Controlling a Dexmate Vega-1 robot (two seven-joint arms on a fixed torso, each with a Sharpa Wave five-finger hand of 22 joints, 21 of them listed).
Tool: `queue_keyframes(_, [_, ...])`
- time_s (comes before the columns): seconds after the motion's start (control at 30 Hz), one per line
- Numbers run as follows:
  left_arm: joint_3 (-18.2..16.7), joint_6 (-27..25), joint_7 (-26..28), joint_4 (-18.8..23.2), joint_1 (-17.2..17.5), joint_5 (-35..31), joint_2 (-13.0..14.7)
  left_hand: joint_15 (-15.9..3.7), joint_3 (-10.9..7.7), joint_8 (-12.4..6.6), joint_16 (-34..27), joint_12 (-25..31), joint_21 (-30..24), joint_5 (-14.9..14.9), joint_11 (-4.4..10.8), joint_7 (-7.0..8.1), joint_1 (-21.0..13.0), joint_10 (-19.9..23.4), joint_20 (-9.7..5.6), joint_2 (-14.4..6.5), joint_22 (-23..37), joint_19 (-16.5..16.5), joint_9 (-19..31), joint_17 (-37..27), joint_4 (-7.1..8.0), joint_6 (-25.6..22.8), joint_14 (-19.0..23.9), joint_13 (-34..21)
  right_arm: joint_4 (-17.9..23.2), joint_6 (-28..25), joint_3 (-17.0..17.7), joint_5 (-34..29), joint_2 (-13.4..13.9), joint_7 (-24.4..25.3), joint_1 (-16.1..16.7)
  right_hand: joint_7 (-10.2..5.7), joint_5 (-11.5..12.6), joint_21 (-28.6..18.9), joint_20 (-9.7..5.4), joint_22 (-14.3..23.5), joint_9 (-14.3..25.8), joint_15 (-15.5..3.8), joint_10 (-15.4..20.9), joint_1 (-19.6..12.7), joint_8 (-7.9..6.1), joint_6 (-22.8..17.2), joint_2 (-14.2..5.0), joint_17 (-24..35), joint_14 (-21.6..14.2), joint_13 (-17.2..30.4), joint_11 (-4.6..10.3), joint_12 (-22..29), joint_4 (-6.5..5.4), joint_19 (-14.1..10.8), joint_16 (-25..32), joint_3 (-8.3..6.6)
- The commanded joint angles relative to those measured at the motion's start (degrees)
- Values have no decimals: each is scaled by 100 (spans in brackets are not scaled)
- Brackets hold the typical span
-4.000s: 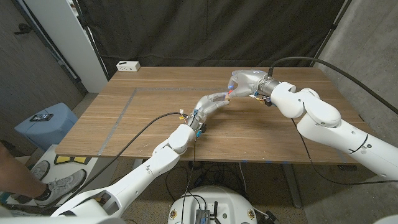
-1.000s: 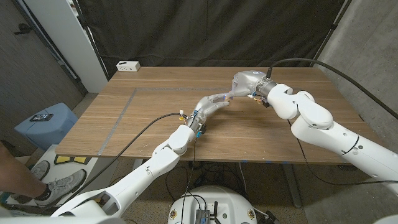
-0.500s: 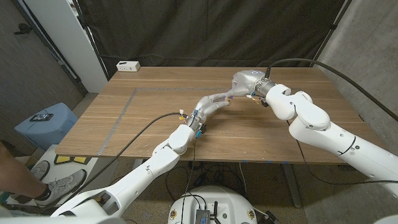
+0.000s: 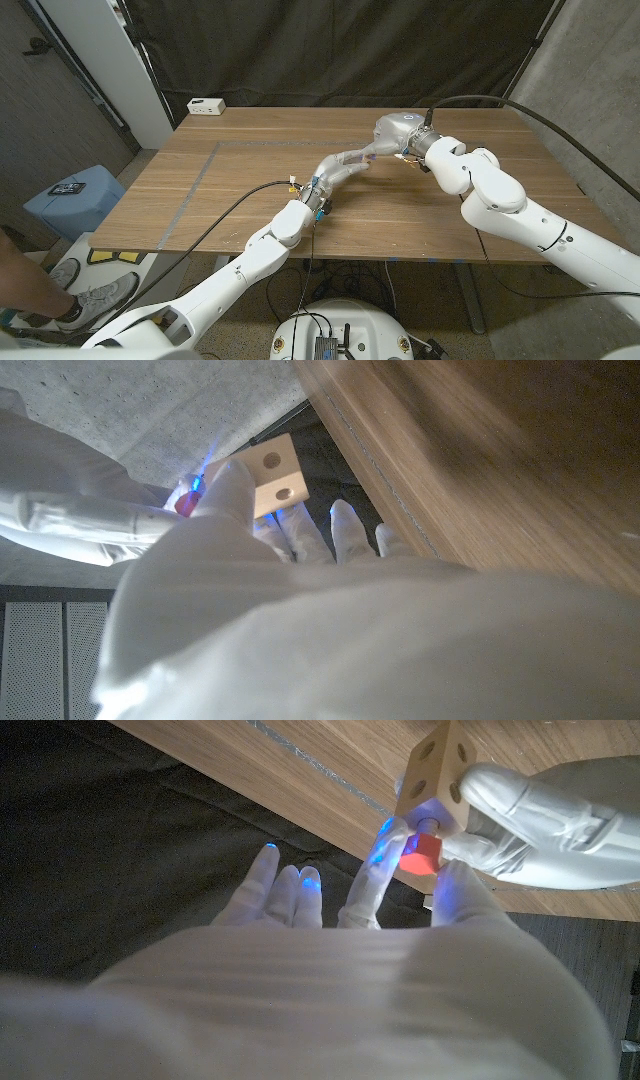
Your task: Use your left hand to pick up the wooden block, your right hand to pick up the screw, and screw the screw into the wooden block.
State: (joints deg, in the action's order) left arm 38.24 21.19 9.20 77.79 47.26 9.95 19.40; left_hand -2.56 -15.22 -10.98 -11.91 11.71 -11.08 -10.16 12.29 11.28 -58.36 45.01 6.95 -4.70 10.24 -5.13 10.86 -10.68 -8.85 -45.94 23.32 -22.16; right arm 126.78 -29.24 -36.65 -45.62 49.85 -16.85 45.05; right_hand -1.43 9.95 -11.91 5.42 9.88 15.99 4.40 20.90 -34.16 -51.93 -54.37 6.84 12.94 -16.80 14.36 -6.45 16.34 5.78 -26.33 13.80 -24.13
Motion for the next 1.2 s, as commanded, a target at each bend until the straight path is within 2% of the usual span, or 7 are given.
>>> queue_keyframes(0.03, [-9,-28,9,101,77,15,47,-426,-41,-37,5,61,-55,-34,15,-31,-5,36,56,-80,15,-32,1,-2,7,-34,52,-22,56,-255,-66,-375,-111,-175,41,1,-1,-6,-2,10,-30,-14,103,114,-25,-111,0,16,-75,9,-6,37,-31,-59,38,52])
queue_keyframes(0.3, [-13,-34,7,149,109,20,67,-432,-55,-37,6,64,-53,-38,16,-38,-4,41,61,-97,15,-27,1,-4,13,-35,53,-23,87,-370,-95,-610,-181,-226,85,100,-7,-4,-13,11,-62,-27,203,379,-108,-395,39,20,-156,-13,-9,46,-103,-124,48,177])
queue_keyframes(0.47, [-20,-28,14,174,129,19,78,-431,-61,-39,7,68,-52,-40,16,-53,0,52,64,-97,15,-24,1,-2,15,-39,55,-24,101,-386,-82,-674,-213,-250,115,112,-9,-9,-21,11,-79,-44,236,467,-105,-425,46,21,-185,-20,-4,49,-128,-159,51,214])
queue_keyframes(0.6, [-23,-30,18,192,141,15,87,-431,-67,-40,7,70,-52,-41,16,-61,-1,58,61,-100,15,-24,1,-1,15,-41,60,-24,127,-380,-53,-676,-212,-302,133,129,-4,13,-13,11,-168,-37,194,592,60,-141,35,20,-176,-34,-39,9,-154,-150,30,267])
queue_keyframes(0.7, [-24,-29,15,203,148,16,91,-428,-72,-42,7,70,-50,-42,15,-58,-1,61,66,-101,14,-21,1,0,15,-48,63,-24,147,-369,-26,-670,-203,-327,152,198,2,37,14,11,-230,4,172,636,179,70,20,14,-140,-42,-63,-17,-148,-116,1,291])
queue_keyframes(1.0, [-27,-34,11,212,151,20,91,-435,-87,-40,12,70,-51,-46,13,-56,-4,62,69,-108,14,-24,1,2,13,-44,60,-25,215,-229,116,-482,-137,-306,211,251,7,82,76,11,-346,123,26,724,459,571,-10,-6,-42,-40,-116,-106,-124,-17,-72,345])
queue_keyframes(1.2, [-22,-43,-3,211,145,28,86,-438,-95,-43,13,68,-50,-47,13,-54,-4,59,73,-109,14,-22,1,4,12,-51,65,-25,309,-162,206,-347,-80,-315,251,316,15,118,157,11,-413,224,-172,769,701,992,-45,-27,59,-27,-258,-206,-86,141,-131,374])
